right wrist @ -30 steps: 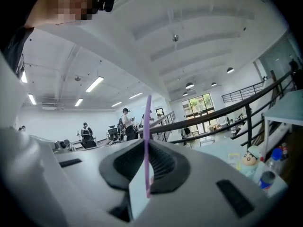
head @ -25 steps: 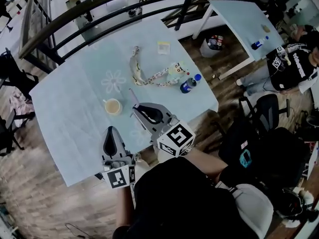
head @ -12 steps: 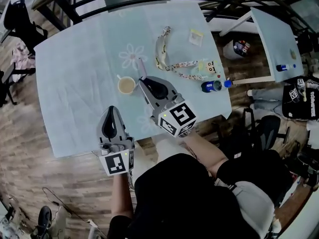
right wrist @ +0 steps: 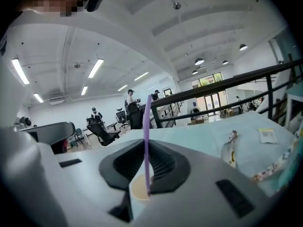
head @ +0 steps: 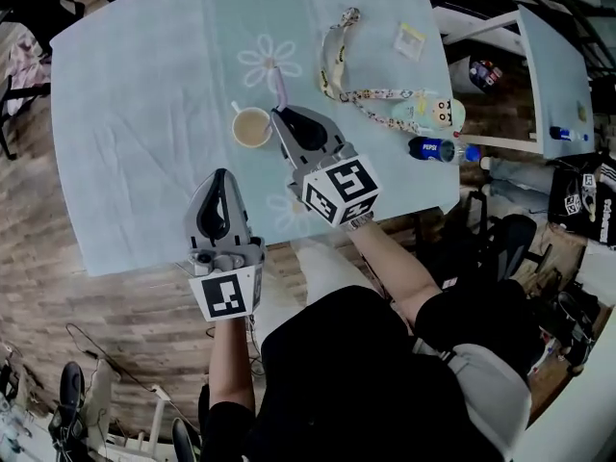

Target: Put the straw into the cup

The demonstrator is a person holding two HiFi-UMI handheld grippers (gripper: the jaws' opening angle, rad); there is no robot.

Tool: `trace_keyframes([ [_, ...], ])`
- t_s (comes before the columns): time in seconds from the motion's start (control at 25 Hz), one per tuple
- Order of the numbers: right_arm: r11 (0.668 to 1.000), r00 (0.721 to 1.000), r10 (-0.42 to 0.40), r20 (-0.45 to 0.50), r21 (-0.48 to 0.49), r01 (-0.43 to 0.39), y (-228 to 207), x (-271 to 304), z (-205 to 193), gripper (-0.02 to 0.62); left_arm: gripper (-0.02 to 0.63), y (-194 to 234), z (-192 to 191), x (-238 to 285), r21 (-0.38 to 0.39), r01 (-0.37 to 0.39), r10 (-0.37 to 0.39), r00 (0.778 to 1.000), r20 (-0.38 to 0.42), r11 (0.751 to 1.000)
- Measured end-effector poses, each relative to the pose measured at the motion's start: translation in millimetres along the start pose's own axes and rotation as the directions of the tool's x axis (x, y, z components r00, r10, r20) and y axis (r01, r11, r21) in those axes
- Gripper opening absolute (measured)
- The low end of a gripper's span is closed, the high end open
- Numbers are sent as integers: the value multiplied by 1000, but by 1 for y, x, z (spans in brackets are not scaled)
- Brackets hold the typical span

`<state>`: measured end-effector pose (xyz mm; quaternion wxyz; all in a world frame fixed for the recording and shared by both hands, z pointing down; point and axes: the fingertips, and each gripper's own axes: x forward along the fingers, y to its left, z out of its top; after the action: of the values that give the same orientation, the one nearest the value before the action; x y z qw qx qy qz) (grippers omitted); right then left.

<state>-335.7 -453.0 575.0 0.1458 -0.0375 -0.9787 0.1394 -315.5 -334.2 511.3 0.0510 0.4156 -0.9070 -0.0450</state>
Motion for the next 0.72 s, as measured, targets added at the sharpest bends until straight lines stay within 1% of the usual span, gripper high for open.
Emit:
trace_keyframes([
  [0.16, 1000, 999, -3, -46, 11, 3, -3, 10, -28, 35, 12, -2, -14, -1, -11, 15, -15, 1000, -19, 1000],
  [0.36, 1000, 997, -9, -75, 7, 10, -3, 22, -48, 35, 13, 3, -28, -4, -25, 26, -27, 999, -37, 999],
  [0.6, 1000, 996, -28, -83, 7, 29, -8, 26, -62, 36, 12, 4, -36, -9, -44, 36, -38, 999, -35, 998],
  [0.72, 999, 996, -41, -78, 3, 41, -10, 29, -62, 37, 12, 2, -46, -15, -54, 44, -47, 998, -50, 998],
])
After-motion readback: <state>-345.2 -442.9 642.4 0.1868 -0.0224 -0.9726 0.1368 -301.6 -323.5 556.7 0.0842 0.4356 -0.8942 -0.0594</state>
